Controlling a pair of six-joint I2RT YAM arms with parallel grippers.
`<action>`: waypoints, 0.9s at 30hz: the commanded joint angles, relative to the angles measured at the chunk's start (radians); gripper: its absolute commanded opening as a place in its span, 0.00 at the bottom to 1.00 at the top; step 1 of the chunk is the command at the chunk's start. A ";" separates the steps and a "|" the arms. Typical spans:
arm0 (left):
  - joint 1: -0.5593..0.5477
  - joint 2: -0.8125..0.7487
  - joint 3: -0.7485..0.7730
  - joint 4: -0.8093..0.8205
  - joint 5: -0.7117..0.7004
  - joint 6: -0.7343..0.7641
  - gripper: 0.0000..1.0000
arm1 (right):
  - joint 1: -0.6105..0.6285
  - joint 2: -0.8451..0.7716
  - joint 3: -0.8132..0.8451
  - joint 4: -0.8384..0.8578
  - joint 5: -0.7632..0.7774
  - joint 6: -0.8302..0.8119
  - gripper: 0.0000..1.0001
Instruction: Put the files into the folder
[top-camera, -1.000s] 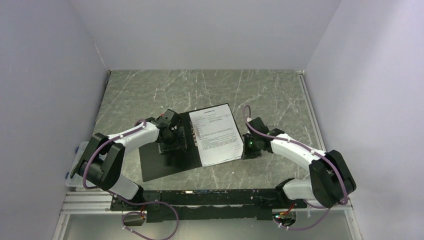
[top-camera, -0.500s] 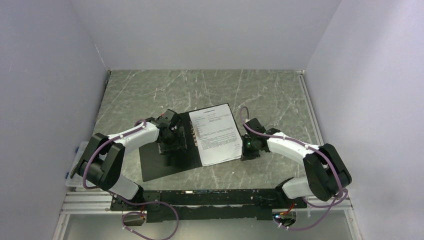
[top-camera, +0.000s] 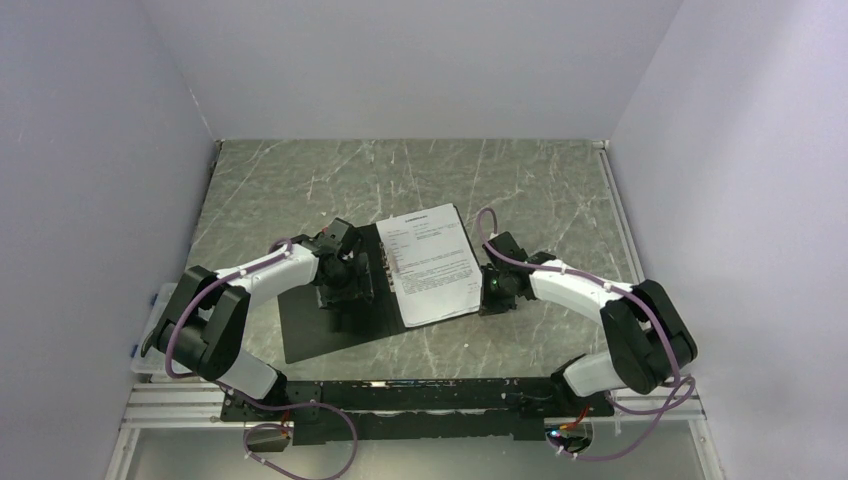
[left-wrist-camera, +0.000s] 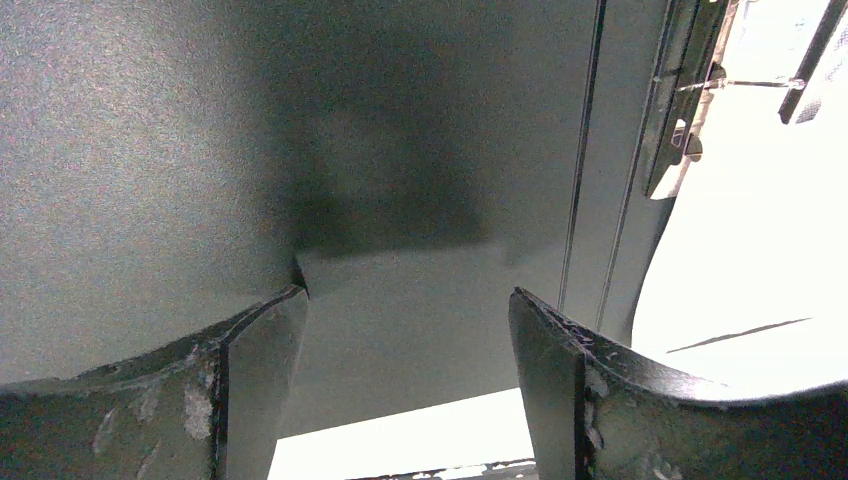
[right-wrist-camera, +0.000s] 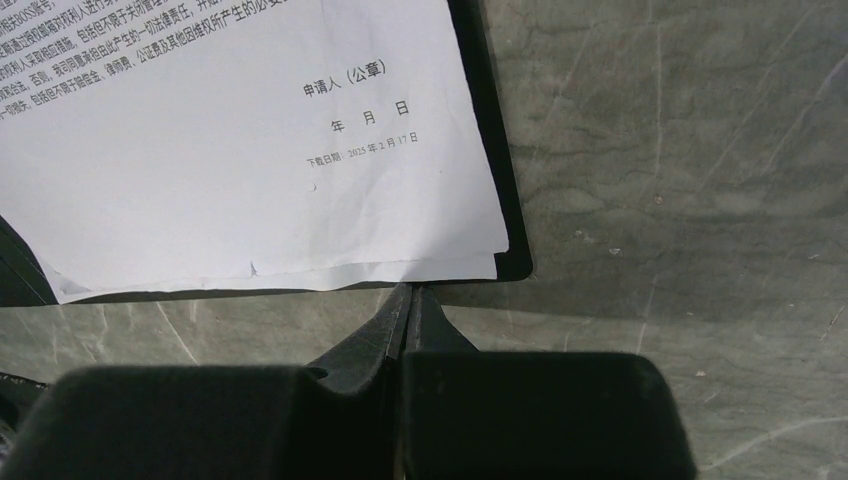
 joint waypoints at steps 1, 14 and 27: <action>0.001 -0.008 -0.005 0.016 0.008 0.017 0.80 | 0.006 0.005 0.029 0.016 0.045 0.006 0.00; 0.003 -0.021 -0.004 0.013 -0.004 0.005 0.80 | 0.032 -0.162 0.167 -0.140 -0.001 -0.042 0.20; 0.004 -0.069 0.048 -0.151 -0.164 -0.090 0.75 | 0.110 0.122 0.611 -0.143 0.016 -0.091 0.35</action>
